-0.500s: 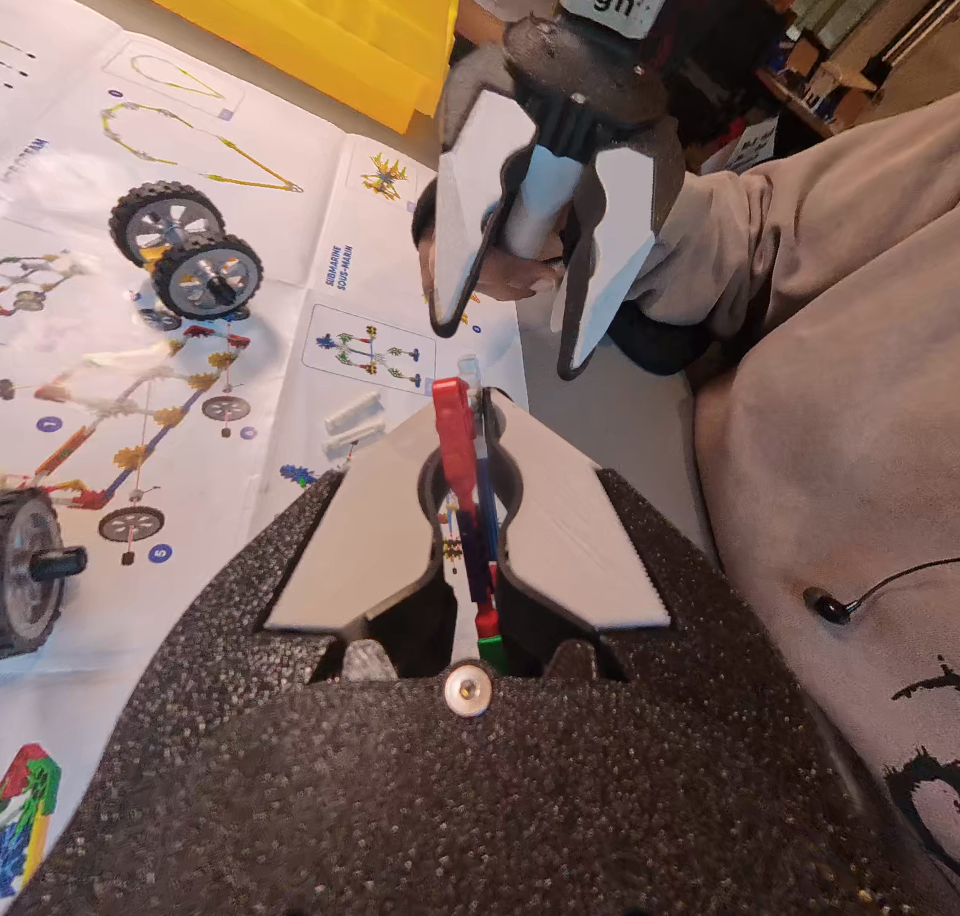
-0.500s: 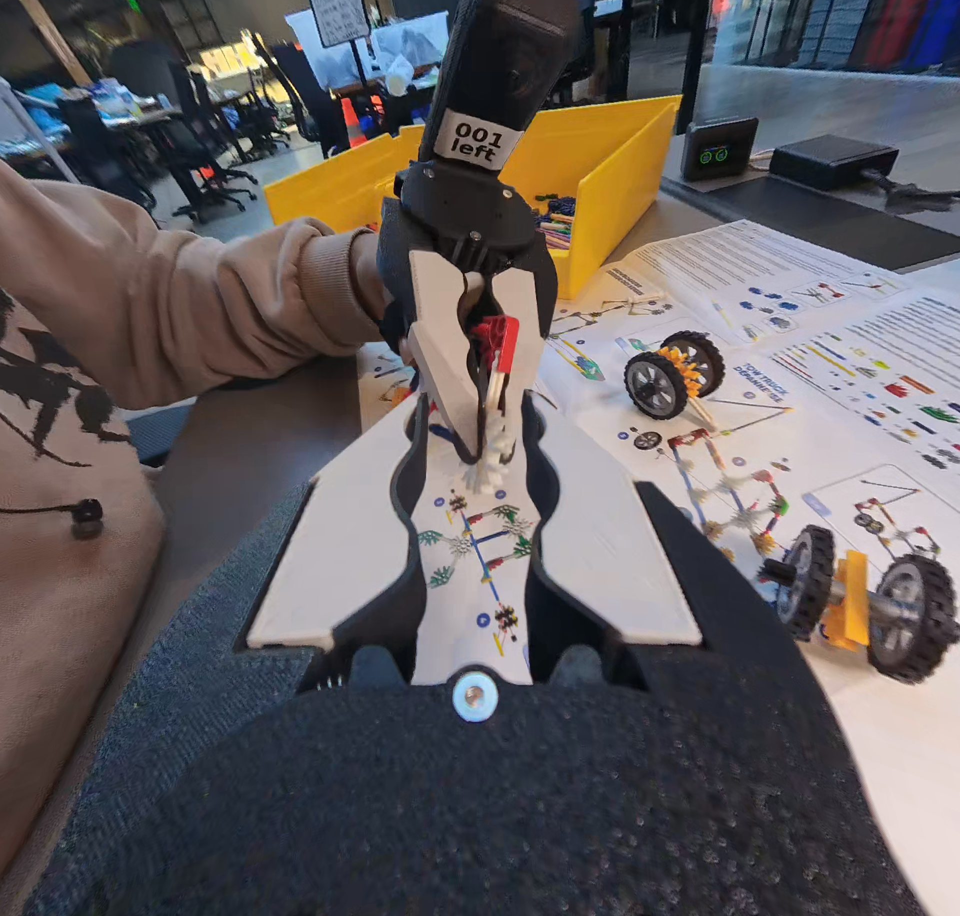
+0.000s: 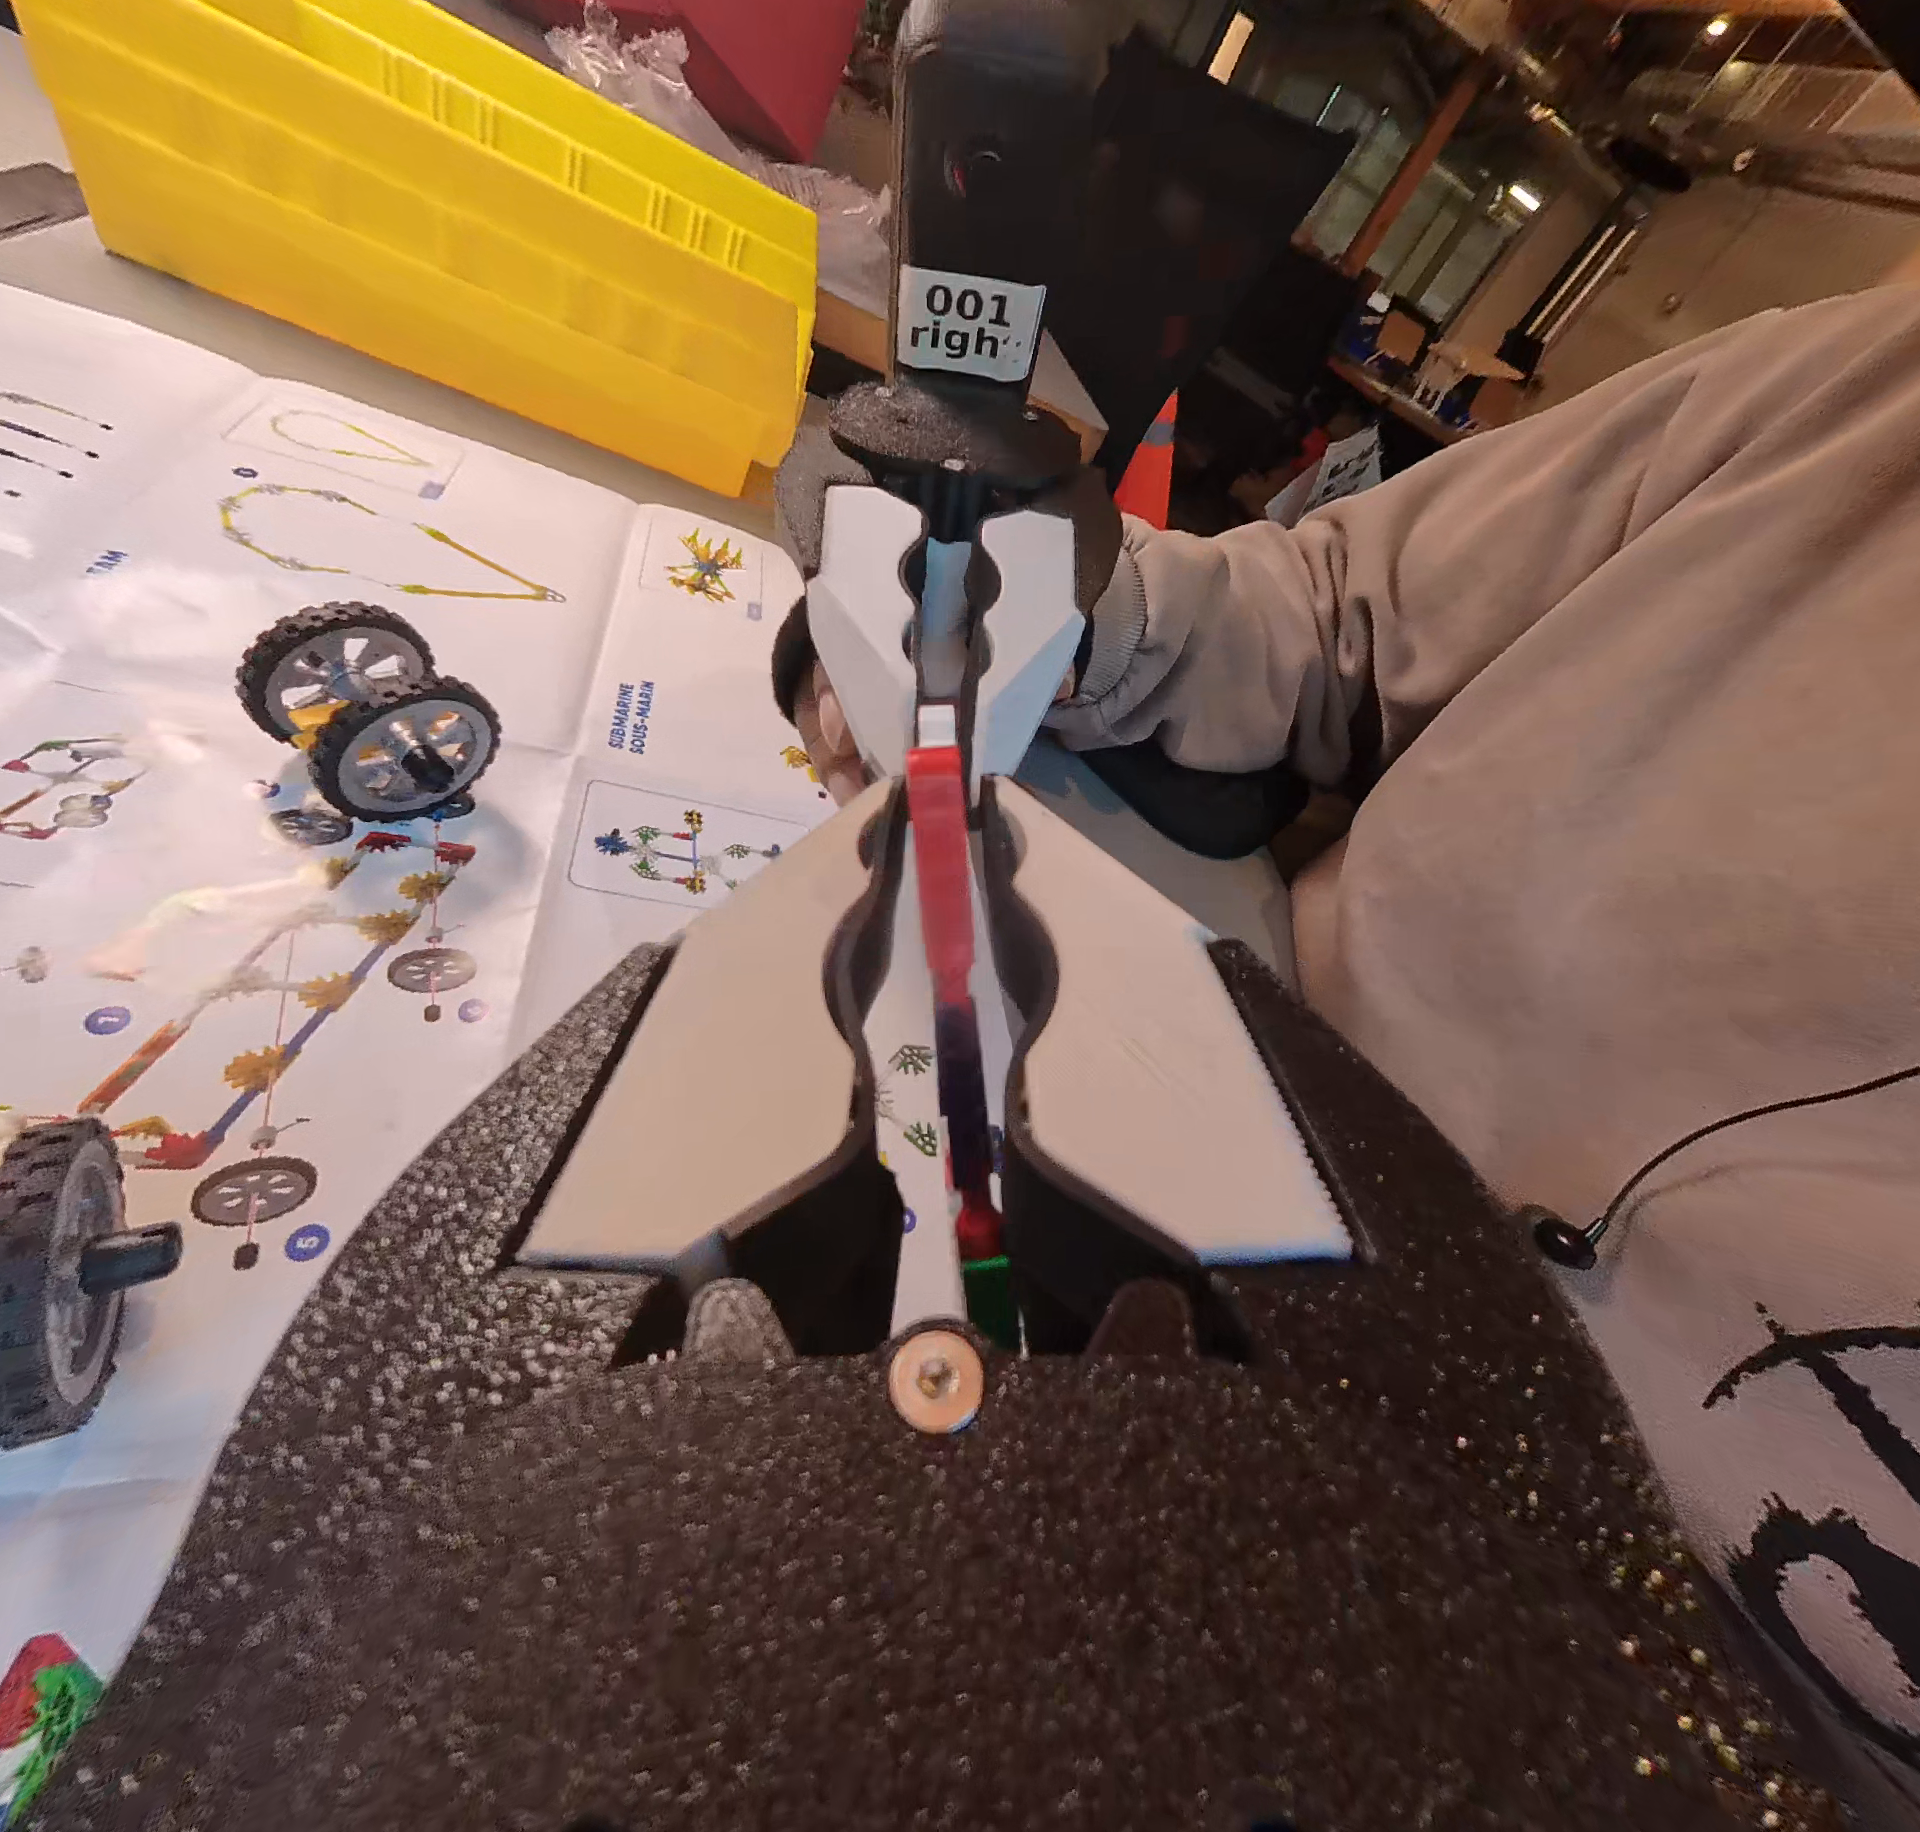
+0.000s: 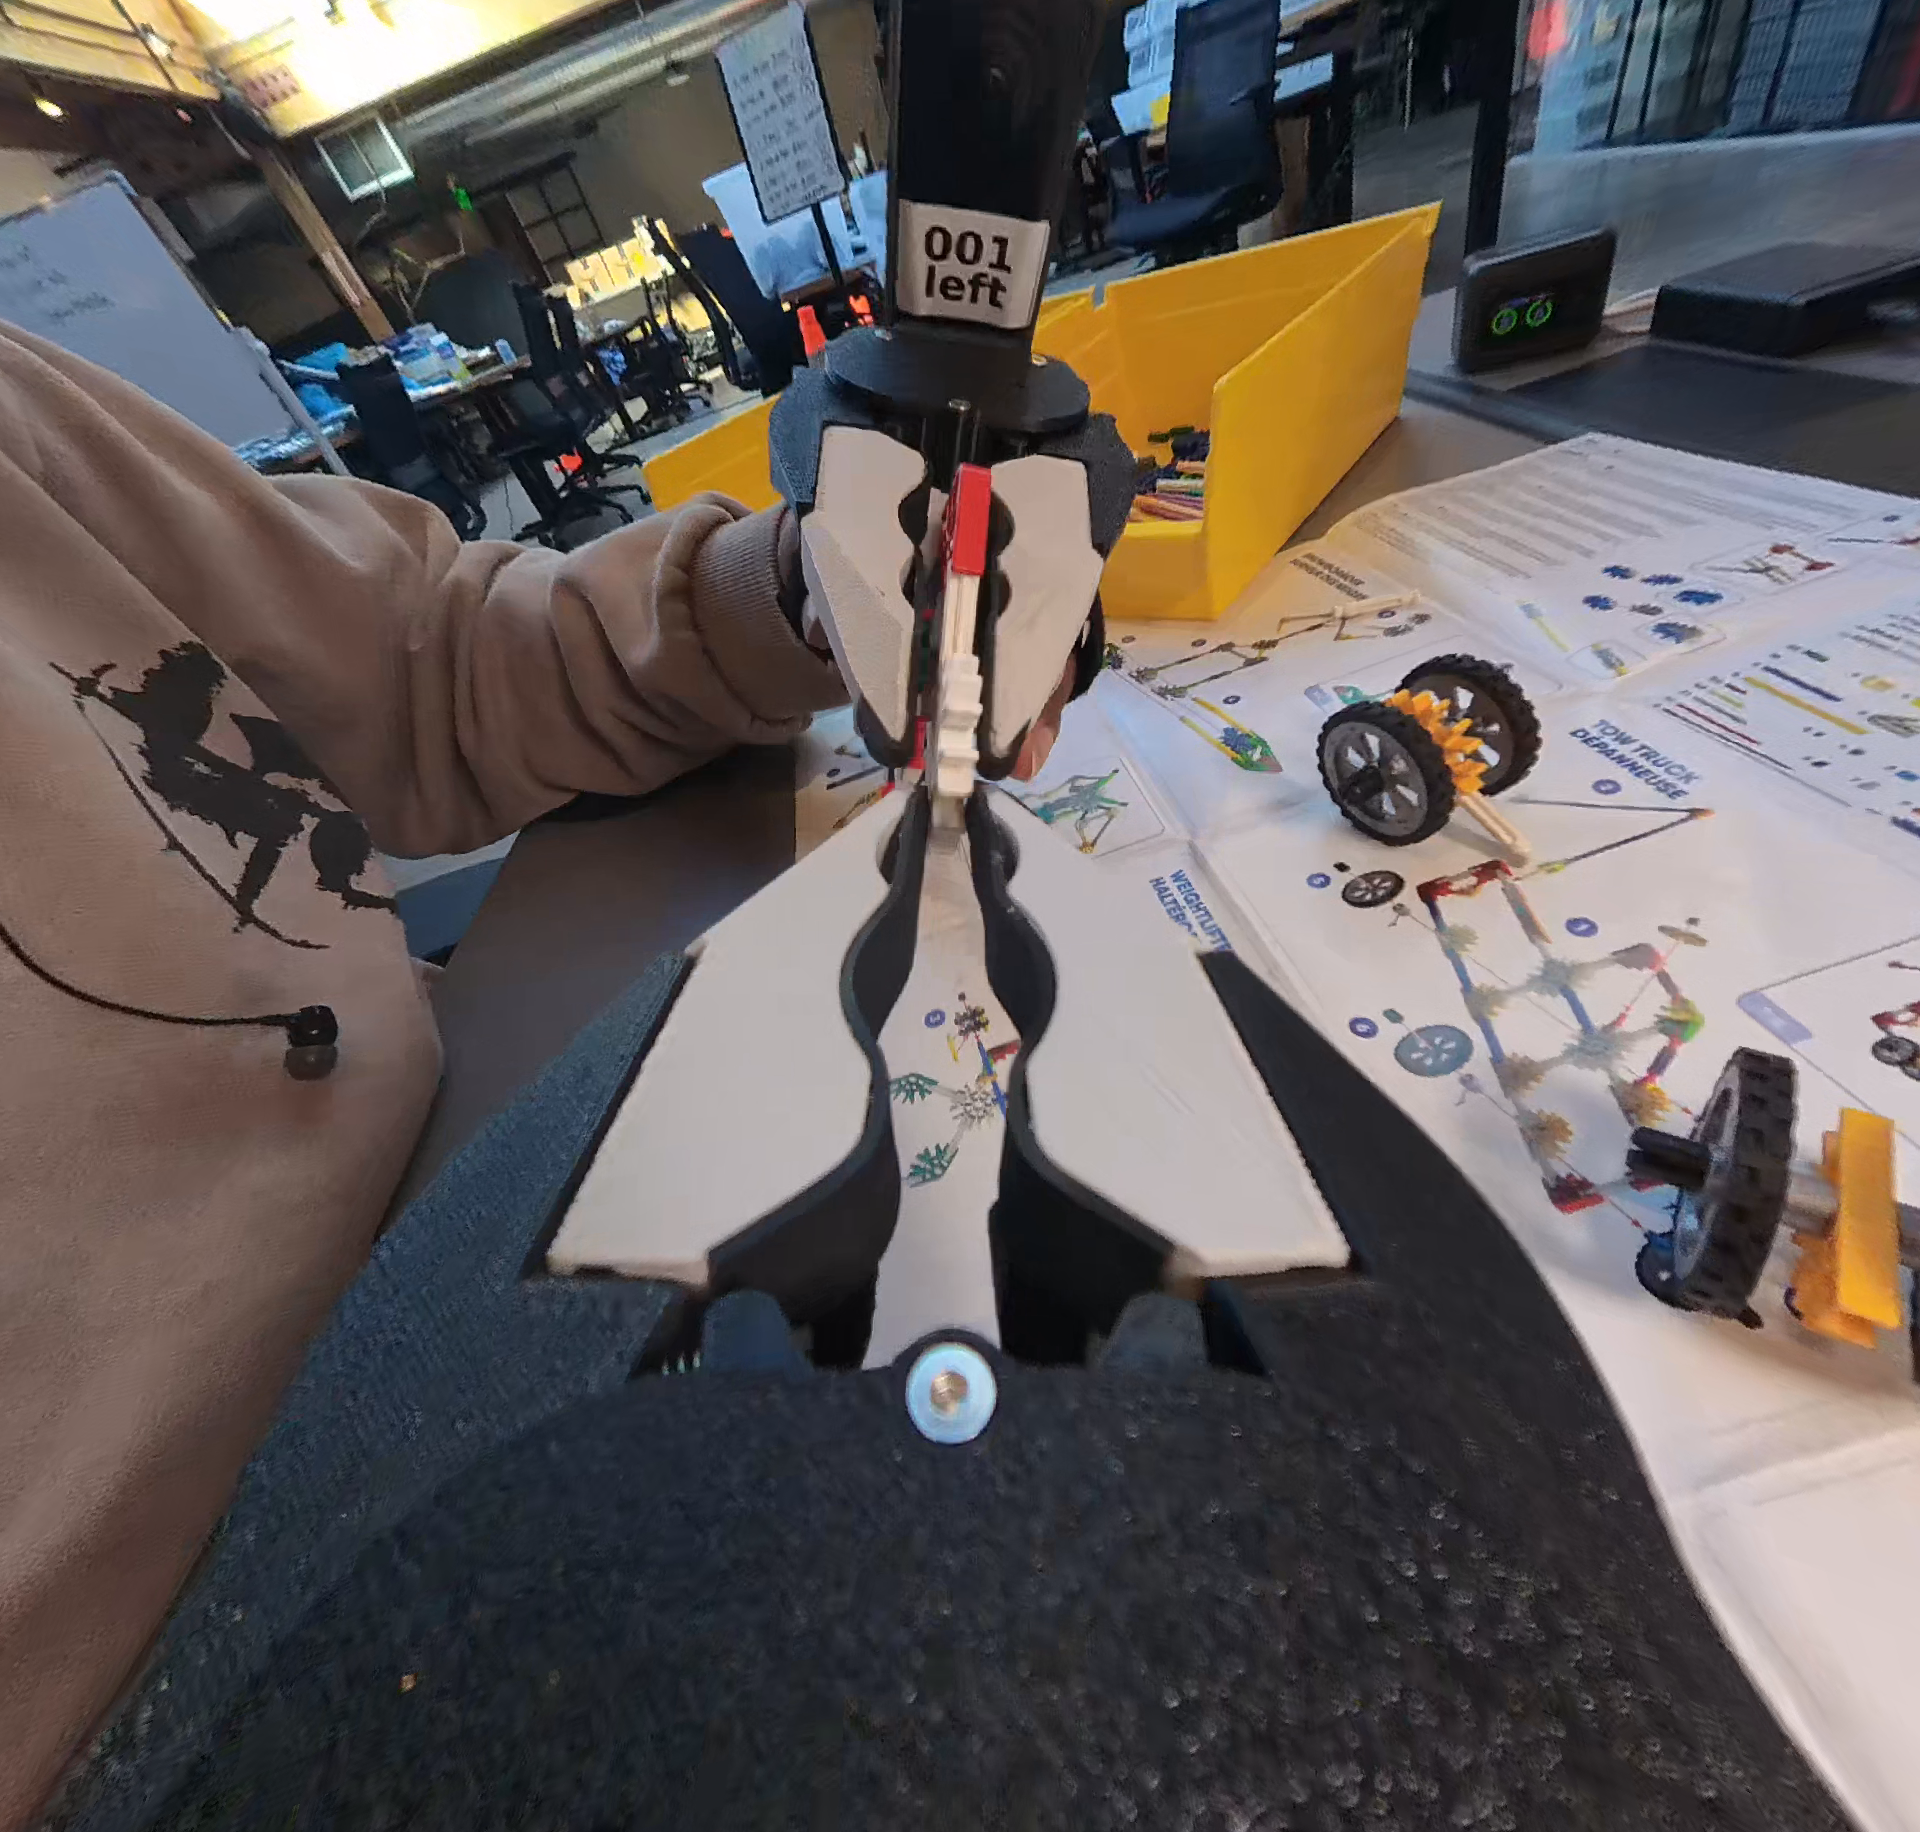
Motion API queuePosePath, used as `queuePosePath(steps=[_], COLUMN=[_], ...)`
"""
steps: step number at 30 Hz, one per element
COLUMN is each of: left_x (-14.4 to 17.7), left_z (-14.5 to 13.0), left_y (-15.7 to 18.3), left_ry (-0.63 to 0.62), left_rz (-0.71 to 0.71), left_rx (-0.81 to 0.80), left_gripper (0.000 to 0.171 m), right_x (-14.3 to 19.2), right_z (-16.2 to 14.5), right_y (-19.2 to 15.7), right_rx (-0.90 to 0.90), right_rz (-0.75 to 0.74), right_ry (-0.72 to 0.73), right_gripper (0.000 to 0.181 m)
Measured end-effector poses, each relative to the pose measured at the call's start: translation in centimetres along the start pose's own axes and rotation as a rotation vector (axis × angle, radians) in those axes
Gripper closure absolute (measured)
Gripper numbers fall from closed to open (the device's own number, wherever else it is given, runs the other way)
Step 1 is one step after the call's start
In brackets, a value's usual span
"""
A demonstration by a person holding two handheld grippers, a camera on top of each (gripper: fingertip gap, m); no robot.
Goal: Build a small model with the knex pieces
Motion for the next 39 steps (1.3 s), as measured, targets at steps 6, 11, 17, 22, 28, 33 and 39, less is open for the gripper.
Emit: queuePosePath(steps=[6, 11, 17, 22, 28, 33, 39], left_x=[1.7, 1.6, 1.1, 1.5, 1.5, -0.1, -0.9], left_z=[0.7, 0.9, 1.2, 1.6, 2.3, 2.8, 3.0], left_y=[-1.2, -1.3, -0.9, -0.8, -1.3, -0.8, -0.6], left_ry=[0.042, 0.023, 0.060, 0.055, 0.080, 0.075, 0.071], left_rz=[0.062, 0.119, 0.090, 0.137, 0.272, 0.533, 0.785], left_rx=[0.002, -0.008, 0.025, -0.028, -0.039, -0.220, -0.369], left_gripper=[0.158, 0.168, 0.169, 0.161, 0.167, 0.169, 0.169], right_x=[1.3, 1.0, 1.1, 1.5, 2.1, 3.2, 3.1], right_z=[0.1, -0.4, 0.3, 0.8, 1.0, 1.7, 2.6], right_y=[1.1, 1.4, 1.0, 1.2, 2.2, 3.7, 4.2], right_rx=[-0.082, -0.098, -0.075, -0.074, -0.089, -0.013, 0.037], right_rz=[-0.032, -0.043, -0.031, -0.051, -0.134, -0.354, -0.529], right_ry=[0.006, -0.007, 0.047, 0.060, 0.076, 0.110, 0.146], right_gripper=[0.177, 0.176, 0.177, 0.177, 0.177, 0.173, 0.172])
Point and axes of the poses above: each gripper's, where its closed fingertips meet, x back along the fingers, z out of its top, y = z × x across the jaws, the point moved 5 cm from there along x, back along the fingers, and after that the axes turned 5 degrees about z, right-handed, at the moved point
